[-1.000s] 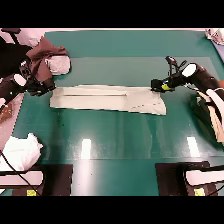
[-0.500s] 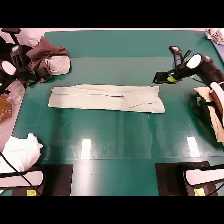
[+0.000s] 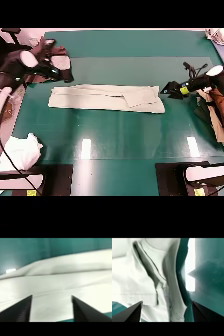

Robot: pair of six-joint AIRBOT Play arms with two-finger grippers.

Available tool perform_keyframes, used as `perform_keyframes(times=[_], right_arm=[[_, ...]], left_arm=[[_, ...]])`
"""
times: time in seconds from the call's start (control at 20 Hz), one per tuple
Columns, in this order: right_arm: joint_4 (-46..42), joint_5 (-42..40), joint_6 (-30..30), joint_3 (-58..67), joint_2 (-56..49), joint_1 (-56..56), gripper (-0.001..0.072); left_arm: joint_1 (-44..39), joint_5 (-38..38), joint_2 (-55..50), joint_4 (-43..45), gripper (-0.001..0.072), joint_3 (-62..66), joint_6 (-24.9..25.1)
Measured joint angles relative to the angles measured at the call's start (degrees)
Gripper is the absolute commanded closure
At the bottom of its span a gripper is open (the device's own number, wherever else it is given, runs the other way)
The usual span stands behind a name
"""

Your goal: Fold the shirts.

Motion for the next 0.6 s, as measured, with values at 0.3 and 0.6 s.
perform_keyframes(times=[0.3,0.6], right_arm=[[11.5,2.05,-11.61,-4.94,-6.1,-2.03,0.0012],[15.08,-2.69,-16.17,-5.81,-8.96,3.8,0.0687]], left_arm=[[-7.56,-0.63,-5.57,0.22,0.0285,0.24,3.93],[-10.45,1.27,-9.62,-0.81,0.0307,0.26,6.64]])
